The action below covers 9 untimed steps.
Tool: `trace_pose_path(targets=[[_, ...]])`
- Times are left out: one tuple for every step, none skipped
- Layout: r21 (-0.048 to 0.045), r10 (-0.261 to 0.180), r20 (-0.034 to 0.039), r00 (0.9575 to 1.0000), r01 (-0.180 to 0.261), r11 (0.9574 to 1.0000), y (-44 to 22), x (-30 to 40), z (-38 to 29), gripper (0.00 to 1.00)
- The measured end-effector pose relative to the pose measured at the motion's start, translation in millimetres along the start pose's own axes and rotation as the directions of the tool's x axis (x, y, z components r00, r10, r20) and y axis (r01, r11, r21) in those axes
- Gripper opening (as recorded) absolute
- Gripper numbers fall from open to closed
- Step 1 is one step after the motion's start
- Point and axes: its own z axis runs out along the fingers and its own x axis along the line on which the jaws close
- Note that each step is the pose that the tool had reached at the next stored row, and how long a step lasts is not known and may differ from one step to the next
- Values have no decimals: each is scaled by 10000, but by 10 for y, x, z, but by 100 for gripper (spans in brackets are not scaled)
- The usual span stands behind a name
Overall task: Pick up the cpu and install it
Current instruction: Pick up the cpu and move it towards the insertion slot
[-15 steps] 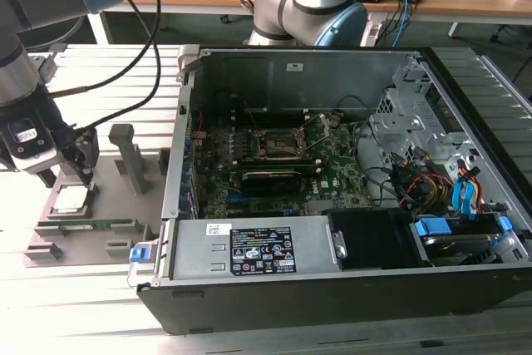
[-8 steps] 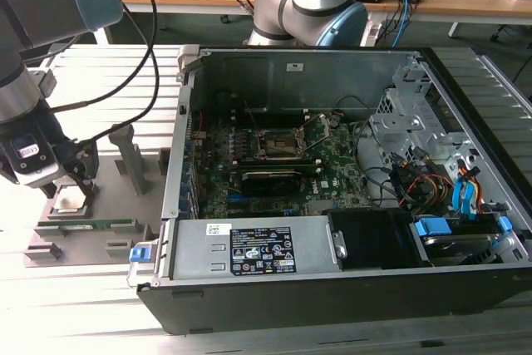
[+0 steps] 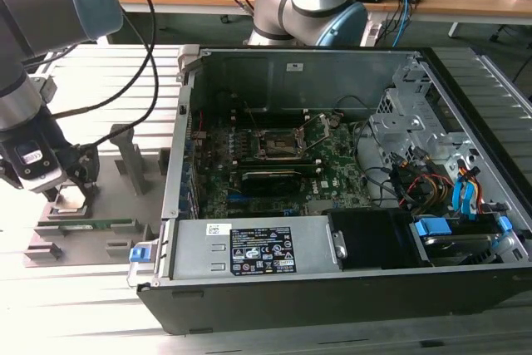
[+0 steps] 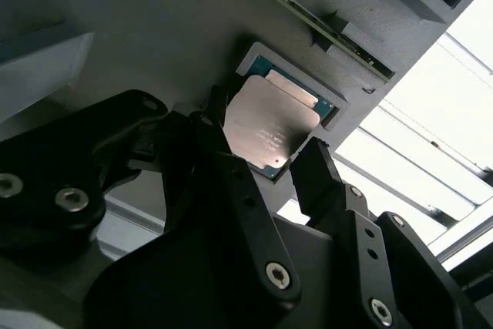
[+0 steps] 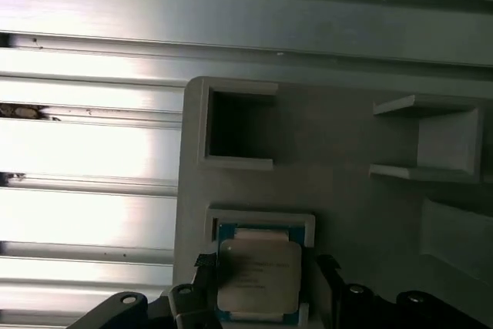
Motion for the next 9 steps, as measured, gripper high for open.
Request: trace_pose_path(targets=[[-1, -12, 1, 10000, 12, 10000, 0, 4, 8, 60], [-1, -22, 2, 10000, 22, 10000, 0, 9, 15, 60], [-1, -53, 1, 10000, 53, 10000, 0, 19, 37, 60], [-1, -69, -1, 10000, 69, 10000, 0, 20, 48, 60], [-2, -78, 1, 10000, 78, 10000, 0, 20, 60, 60], [-2, -82, 1, 10000, 82, 10000, 0, 20, 67, 60], [-2, -87, 1, 10000, 87, 10000, 1, 20, 77, 60], [-2, -90, 1, 10000, 90, 10000, 1, 21, 84, 60], [-2, -94, 1, 10000, 94, 10000, 1, 21, 92, 60]])
